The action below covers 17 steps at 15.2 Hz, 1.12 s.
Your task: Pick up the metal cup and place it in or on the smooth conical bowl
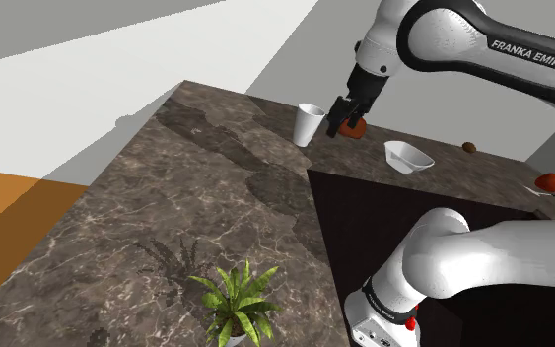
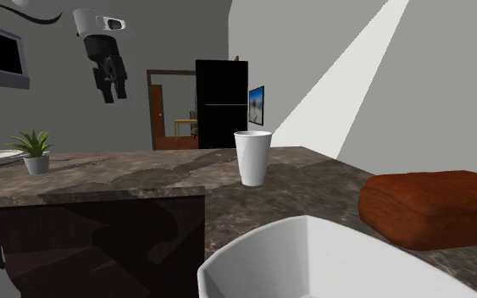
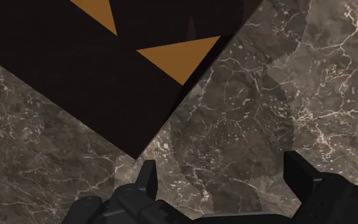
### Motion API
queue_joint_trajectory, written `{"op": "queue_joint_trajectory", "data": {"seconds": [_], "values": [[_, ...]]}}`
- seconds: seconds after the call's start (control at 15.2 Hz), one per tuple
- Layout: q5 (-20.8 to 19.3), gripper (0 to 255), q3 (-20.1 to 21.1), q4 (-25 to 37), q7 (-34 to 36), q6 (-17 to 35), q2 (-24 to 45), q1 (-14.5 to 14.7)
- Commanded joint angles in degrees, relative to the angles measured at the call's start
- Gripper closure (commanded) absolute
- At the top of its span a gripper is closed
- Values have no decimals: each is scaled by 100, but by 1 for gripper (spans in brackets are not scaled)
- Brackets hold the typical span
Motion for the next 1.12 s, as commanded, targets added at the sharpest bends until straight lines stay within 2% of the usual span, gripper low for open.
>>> {"op": "queue_joint_trajectory", "data": {"seconds": [0.0, 0.53, 1.06], "values": [[0, 0, 0, 0, 0, 0, 0, 0], [-362, 0, -606, 604, -557, 839, 1456, -225], [-416, 0, -1134, 1653, -1134, 1405, 3068, -376]]}}
